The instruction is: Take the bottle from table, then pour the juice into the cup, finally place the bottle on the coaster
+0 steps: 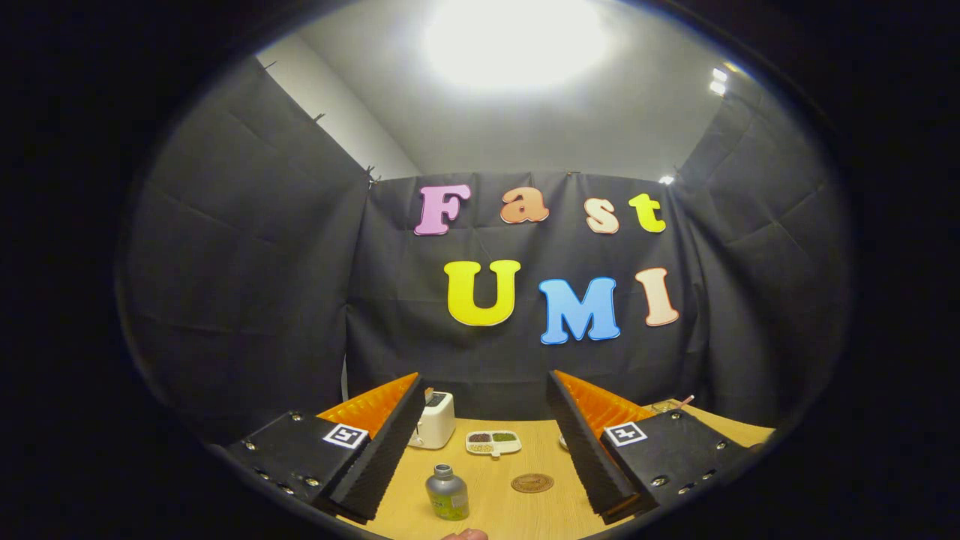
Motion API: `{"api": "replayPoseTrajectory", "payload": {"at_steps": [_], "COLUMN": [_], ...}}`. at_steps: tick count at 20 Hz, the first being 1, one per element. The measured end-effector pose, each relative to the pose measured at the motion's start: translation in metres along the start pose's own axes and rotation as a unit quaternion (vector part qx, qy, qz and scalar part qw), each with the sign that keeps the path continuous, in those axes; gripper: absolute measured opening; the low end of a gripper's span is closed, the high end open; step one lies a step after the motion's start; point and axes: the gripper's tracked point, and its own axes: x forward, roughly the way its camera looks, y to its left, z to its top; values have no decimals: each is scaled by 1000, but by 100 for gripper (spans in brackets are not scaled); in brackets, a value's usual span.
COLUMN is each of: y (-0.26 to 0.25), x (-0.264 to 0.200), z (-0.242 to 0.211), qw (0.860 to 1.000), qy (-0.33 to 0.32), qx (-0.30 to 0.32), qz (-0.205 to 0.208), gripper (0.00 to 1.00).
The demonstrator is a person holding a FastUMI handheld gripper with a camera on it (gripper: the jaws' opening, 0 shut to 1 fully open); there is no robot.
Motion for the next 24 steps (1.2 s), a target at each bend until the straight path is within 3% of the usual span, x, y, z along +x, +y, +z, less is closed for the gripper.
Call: {"api": "replayPoseTrajectory", "payload": {"at_steps": [12,24], "y": [46,62], "x": [30,71], "z": [-111,-249], "qw": [997,986], "qy": [62,164], "qx": [-22,-1], "qz": [29,3], "gripper": [99,99]}}
